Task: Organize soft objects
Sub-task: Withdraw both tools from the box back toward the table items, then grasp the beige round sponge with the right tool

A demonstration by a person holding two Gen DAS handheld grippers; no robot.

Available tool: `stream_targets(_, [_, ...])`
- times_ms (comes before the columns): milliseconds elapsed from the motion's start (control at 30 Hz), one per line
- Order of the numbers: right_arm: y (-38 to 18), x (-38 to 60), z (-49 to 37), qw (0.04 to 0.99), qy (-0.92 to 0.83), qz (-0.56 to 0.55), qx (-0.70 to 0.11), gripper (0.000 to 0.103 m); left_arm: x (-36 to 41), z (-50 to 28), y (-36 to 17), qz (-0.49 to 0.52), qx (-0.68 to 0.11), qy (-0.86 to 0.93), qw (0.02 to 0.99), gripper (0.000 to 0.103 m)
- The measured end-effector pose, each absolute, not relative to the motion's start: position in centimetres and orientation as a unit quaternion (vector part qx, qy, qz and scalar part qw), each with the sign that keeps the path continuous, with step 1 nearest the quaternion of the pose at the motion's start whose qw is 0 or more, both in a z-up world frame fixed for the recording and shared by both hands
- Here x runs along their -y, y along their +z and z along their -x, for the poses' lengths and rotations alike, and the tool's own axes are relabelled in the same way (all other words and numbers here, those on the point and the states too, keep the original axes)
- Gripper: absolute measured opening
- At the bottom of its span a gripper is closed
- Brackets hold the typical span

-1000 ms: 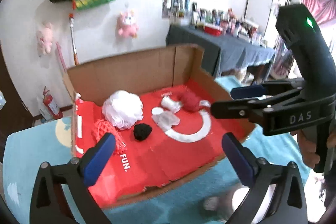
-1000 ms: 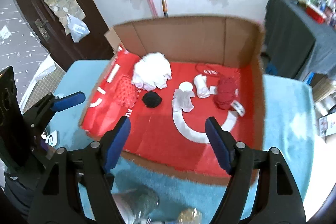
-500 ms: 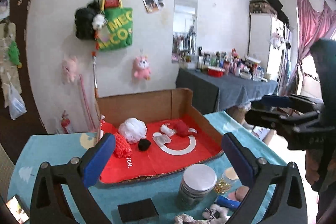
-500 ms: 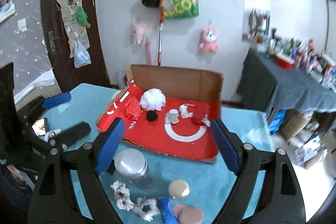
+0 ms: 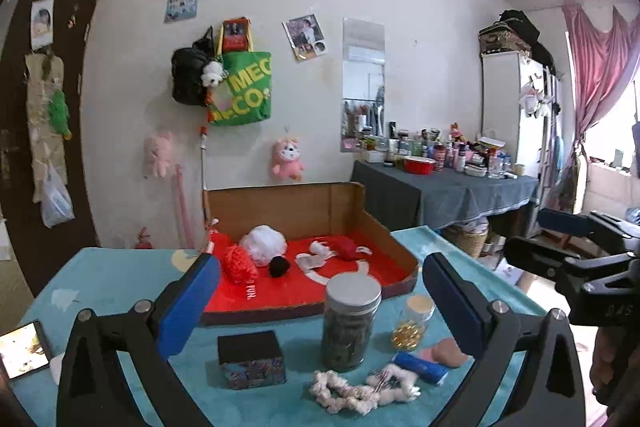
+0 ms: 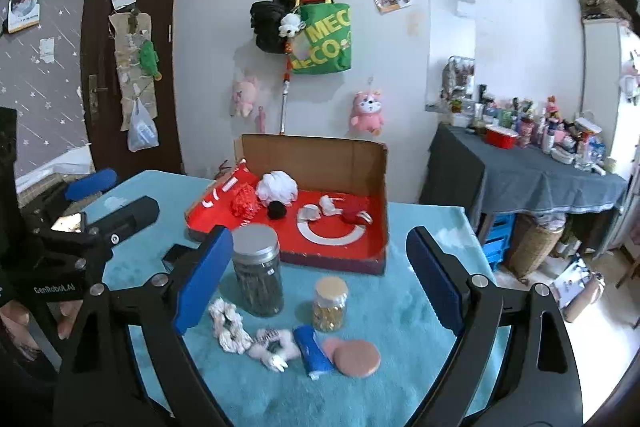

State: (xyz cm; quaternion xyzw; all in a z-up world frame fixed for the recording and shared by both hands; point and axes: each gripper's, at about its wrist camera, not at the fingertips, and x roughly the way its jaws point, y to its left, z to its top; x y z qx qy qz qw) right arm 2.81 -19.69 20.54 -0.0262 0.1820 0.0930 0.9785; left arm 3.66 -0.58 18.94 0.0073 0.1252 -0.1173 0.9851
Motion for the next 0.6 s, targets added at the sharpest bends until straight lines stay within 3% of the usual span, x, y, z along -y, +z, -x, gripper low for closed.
stream_targets(267, [15.9,19.9,-1.5,0.979,0.074,0.015,-0.192,0.090,0.3,-3.1,14.5,0.006,-0.159,-0.111,0.981,0.103])
stream_targets(600, [9.3,19.8,-3.3,0.964,0.059,0.004,-0.259,0.090,0.4,-4.2,8.6,0.015,-0.233,-0.108,0.966,0.103])
